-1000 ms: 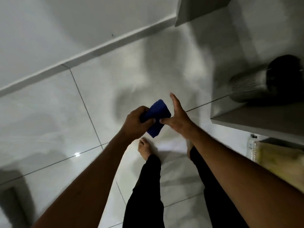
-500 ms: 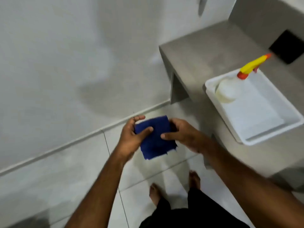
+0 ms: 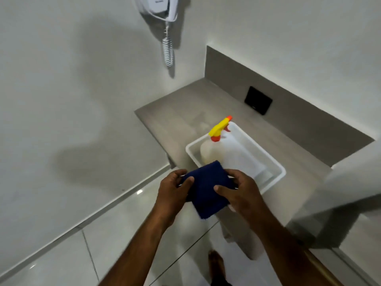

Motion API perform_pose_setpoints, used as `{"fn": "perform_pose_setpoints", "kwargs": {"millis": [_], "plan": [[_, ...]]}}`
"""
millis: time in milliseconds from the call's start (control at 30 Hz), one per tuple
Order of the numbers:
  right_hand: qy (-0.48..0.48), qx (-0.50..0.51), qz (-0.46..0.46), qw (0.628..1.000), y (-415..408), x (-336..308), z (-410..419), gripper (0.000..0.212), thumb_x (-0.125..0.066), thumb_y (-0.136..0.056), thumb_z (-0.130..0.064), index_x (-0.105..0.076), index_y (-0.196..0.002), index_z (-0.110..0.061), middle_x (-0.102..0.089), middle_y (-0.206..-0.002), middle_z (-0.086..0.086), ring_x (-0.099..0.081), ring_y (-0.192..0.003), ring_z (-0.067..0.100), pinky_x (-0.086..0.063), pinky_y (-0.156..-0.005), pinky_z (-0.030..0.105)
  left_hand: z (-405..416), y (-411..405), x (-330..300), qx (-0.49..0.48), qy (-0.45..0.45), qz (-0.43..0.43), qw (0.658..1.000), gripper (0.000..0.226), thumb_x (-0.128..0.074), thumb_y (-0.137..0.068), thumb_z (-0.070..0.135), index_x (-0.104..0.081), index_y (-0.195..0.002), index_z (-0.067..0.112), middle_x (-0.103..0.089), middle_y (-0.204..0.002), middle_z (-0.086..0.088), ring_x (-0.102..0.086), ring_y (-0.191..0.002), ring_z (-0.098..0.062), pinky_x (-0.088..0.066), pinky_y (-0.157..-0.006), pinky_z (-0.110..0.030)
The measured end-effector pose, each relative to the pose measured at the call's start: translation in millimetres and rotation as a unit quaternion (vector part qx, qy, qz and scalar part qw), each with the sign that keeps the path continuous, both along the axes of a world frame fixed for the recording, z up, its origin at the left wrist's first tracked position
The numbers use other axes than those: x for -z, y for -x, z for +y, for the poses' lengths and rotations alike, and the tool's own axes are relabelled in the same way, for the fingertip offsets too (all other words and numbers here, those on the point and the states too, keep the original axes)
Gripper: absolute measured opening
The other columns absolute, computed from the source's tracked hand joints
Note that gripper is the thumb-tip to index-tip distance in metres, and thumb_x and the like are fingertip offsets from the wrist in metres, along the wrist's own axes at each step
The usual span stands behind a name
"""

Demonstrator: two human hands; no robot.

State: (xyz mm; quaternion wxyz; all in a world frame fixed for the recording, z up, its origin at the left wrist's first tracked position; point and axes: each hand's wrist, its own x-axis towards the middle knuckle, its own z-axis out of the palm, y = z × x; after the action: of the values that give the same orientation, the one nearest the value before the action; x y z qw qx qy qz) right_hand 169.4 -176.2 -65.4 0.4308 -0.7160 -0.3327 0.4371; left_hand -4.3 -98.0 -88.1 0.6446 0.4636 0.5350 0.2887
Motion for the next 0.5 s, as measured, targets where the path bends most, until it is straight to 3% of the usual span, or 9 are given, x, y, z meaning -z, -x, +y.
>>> {"fn": "perform_pose_setpoints", "kwargs": {"millis": [100, 200, 300, 500], "plan": [[0.032, 0.058, -0.051, 0.997, -45, 8, -1, 0.049, -0.076, -0.081, -0.013, -0.057, -0.127, -0.01, -0.068, -0.116, 0.011, -0.066, -0.1, 0.026, -0.06, -0.083, 0.042, 10, -50, 3, 0.081, -0.034, 0.052, 0.995, 0.018, -0.065, -0.091, 0.012, -0.063, -0.103, 0.024, -0.07, -0.11, -0.009, -0.072, -0.088, -0.017, -0.061, -0.068, -0.03], [0.068, 0.075, -0.085, 0.991, -75, 26, 9, 0.045, -0.075, -0.082, -0.013, -0.059, -0.124, -0.008, -0.068, -0.116, 0.014, -0.065, -0.102, 0.028, -0.057, -0.09, 0.046, 21, -93, 15, 0.13, -0.092, 0.155, 0.975, 0.028, -0.069, -0.088, 0.017, -0.064, -0.115, 0.018, -0.068, -0.116, -0.004, -0.067, -0.097, -0.016, -0.058, -0.083, -0.031], [0.098, 0.057, -0.137, 0.984, -90, 46, 23, 0.042, -0.072, -0.083, -0.013, -0.059, -0.122, -0.008, -0.069, -0.115, 0.013, -0.064, -0.1, 0.026, -0.056, -0.09, 0.04, 31, -118, 30, 0.197, -0.201, 0.293, 0.914, 0.03, -0.068, -0.088, 0.023, -0.066, -0.117, 0.016, -0.069, -0.113, -0.003, -0.06, -0.095, -0.013, -0.045, -0.08, -0.024], [0.166, -0.018, -0.2, 0.965, -105, 75, 42, 0.044, -0.069, -0.086, -0.016, -0.054, -0.127, -0.009, -0.065, -0.124, 0.01, -0.061, -0.114, 0.027, -0.047, -0.101, 0.037, 45, -142, 52, 0.289, -0.279, 0.433, 0.807, 0.03, -0.067, -0.084, 0.036, -0.069, -0.108, 0.02, -0.072, -0.103, -0.004, -0.066, -0.097, -0.024, -0.055, -0.084, -0.035]]}}
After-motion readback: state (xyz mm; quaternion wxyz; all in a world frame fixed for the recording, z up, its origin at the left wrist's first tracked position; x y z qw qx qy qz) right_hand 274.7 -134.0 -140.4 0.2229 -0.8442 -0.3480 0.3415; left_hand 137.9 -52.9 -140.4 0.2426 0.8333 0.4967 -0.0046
